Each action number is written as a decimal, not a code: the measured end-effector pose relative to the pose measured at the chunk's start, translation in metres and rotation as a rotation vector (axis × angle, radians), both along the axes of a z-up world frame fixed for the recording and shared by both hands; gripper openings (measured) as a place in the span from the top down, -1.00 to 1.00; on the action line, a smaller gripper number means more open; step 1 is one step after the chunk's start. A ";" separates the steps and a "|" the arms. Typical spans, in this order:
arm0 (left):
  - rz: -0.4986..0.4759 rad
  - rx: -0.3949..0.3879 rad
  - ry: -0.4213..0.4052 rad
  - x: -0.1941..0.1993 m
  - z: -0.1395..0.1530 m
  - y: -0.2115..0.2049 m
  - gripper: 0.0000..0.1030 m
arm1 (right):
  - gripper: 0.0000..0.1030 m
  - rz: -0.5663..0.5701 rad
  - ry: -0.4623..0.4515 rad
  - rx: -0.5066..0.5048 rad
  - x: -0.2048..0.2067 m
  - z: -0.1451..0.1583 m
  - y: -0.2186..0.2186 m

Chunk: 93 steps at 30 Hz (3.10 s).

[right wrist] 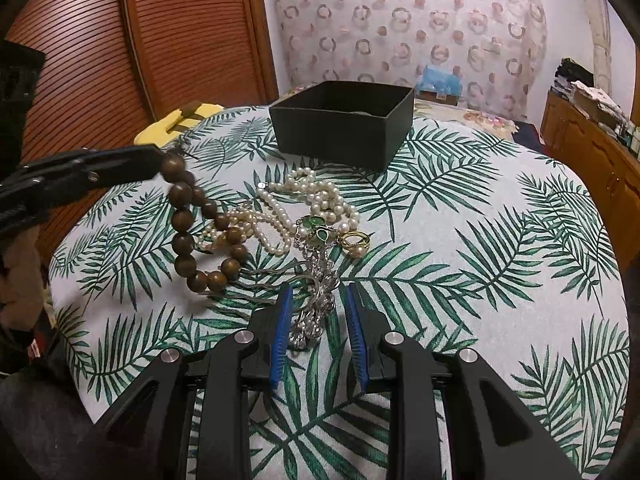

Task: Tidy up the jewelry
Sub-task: 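Grasp and lift the wooden bead strand with the left tool while the right tool grasps the silver chain, then carry the wooden bead strand and silver chain over the black box with both tools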

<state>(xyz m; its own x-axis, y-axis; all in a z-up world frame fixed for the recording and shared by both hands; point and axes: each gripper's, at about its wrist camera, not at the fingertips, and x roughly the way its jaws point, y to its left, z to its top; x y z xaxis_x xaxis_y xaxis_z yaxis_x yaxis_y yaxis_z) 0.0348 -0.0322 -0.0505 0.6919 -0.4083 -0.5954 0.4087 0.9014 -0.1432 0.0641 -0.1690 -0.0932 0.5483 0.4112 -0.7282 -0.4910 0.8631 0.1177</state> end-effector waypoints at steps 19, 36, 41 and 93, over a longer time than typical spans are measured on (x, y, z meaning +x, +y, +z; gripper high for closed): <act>0.053 -0.015 -0.051 0.008 0.017 0.021 0.87 | 0.93 0.012 0.017 0.033 0.004 0.008 -0.009; 0.072 0.002 -0.122 0.031 0.043 0.022 0.87 | 0.95 -0.027 -0.123 -0.046 0.029 0.051 -0.018; 0.087 0.010 -0.128 0.045 0.047 0.025 0.87 | 0.95 -0.034 -0.157 -0.052 0.042 0.065 -0.020; 0.163 0.069 -0.059 0.153 0.036 0.027 0.13 | 0.95 -0.092 -0.267 0.017 0.166 0.113 0.013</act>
